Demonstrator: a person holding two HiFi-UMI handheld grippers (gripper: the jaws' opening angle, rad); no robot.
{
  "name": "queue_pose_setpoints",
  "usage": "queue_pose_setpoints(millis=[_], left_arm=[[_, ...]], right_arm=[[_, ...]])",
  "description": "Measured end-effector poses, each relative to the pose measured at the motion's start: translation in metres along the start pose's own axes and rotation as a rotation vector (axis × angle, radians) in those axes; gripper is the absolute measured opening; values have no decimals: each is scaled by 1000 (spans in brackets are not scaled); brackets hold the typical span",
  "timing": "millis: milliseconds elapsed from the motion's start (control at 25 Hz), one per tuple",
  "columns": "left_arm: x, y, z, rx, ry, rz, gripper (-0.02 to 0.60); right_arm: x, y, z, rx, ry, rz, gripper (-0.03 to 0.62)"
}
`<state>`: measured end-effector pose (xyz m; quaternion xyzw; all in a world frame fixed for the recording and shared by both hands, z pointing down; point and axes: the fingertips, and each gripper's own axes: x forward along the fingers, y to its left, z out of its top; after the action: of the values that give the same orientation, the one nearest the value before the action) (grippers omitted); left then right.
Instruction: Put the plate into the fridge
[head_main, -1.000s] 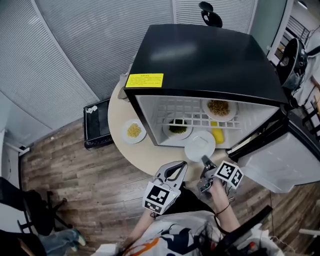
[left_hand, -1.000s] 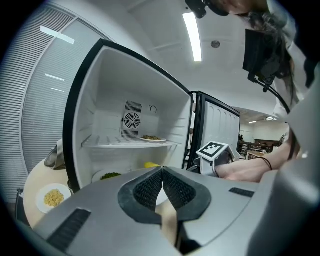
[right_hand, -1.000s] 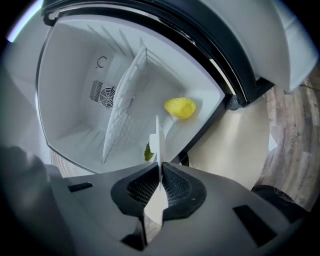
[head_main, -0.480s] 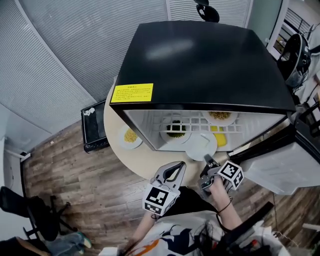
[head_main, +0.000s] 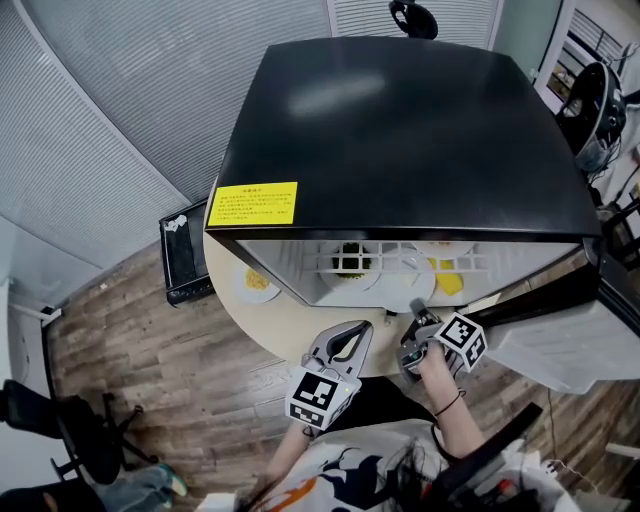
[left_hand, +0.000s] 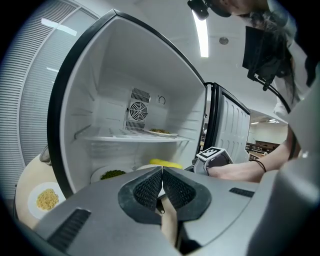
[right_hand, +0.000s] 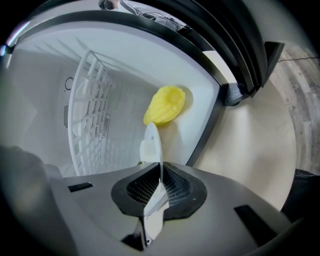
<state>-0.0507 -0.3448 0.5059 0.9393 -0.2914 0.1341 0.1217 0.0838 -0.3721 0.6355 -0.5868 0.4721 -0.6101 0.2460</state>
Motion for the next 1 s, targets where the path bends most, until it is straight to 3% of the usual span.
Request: queue_pose_setpoints(millis=[480,800,920,1000], left_arm=[[-1,10,-2,0,23,11,13],[-4,12,-1,25,21,29,13],[-5,15,0,25,19,38,13],[-7,17,1,24,17,45,14]], right_arm=[[28,16,21,-84,-79,-8,29],[32,25,24,-254,-73,5,38],[31,26,22,-326,-46,-16,62],[28,27,19,-349,-29,-23,122]])
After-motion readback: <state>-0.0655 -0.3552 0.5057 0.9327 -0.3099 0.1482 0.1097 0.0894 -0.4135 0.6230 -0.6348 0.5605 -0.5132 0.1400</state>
